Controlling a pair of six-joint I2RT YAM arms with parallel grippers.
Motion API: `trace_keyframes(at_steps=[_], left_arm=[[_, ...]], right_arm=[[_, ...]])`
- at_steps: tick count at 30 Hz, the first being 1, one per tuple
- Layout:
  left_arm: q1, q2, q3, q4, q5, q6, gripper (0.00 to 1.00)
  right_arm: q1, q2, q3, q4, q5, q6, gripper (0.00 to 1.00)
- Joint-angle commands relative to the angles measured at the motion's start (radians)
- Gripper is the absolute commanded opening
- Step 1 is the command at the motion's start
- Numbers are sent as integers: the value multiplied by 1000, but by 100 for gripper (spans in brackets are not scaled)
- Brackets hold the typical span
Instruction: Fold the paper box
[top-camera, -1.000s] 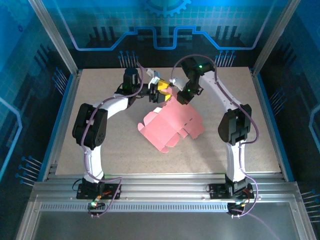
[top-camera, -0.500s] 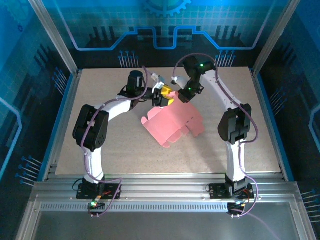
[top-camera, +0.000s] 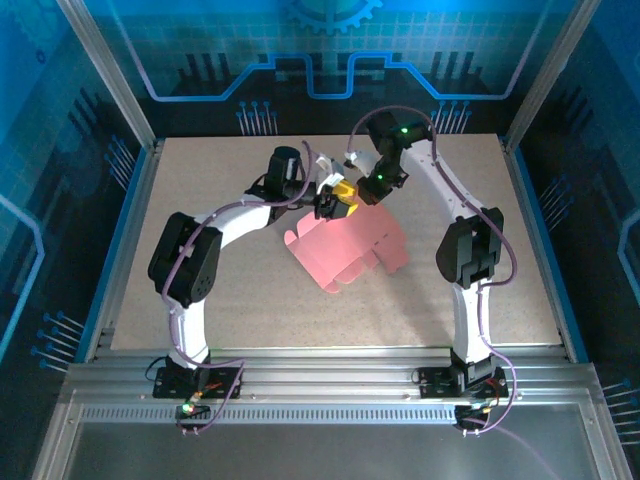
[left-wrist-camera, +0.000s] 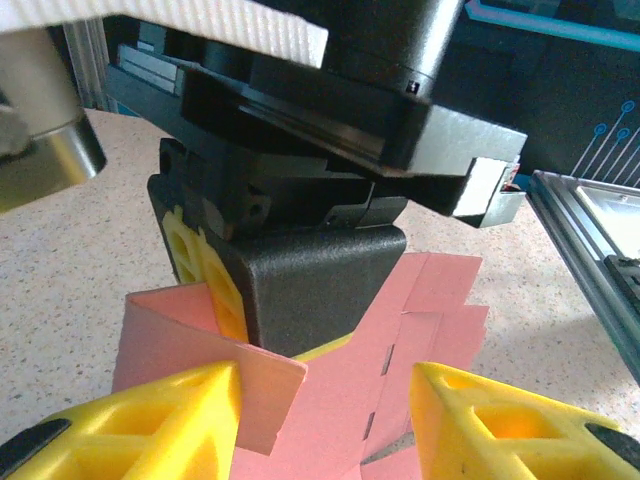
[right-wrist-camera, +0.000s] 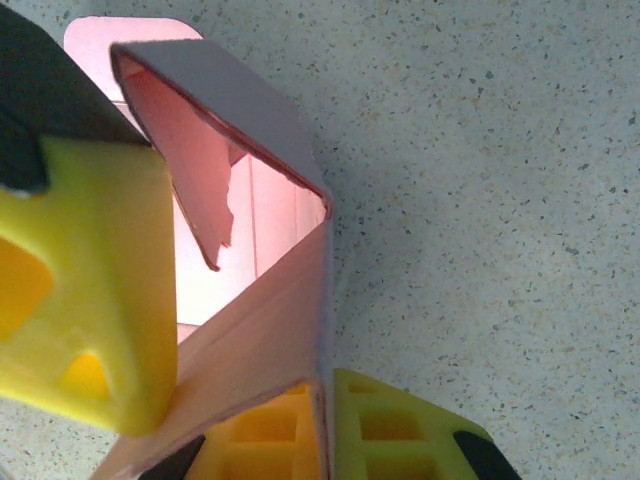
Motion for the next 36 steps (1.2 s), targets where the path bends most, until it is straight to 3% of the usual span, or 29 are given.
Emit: trace_keyframes(at_steps=[1, 9, 14, 19, 24, 30, 36], left_arm=[[-21, 35, 22, 11, -2, -17, 48], [-31, 79, 54, 91, 13, -92, 48], [-27, 59, 21, 121, 8, -94, 51], [47, -15, -55, 242, -5, -190, 71], [118, -102, -129, 386, 2, -281, 88], [185, -134, -183, 443, -25, -301, 98], [203, -82, -199, 398, -73, -245, 99]], right_arm=[[7, 4, 43, 19, -60, 9, 0], [12, -26, 9, 25, -129, -21, 0], [8, -27, 2, 20, -88, -18, 0], [6, -16, 3, 4, 38, -4, 0], [7, -5, 12, 1, 73, -6, 0], [10, 6, 20, 0, 66, -7, 0], [23, -4, 9, 10, 77, -17, 0]])
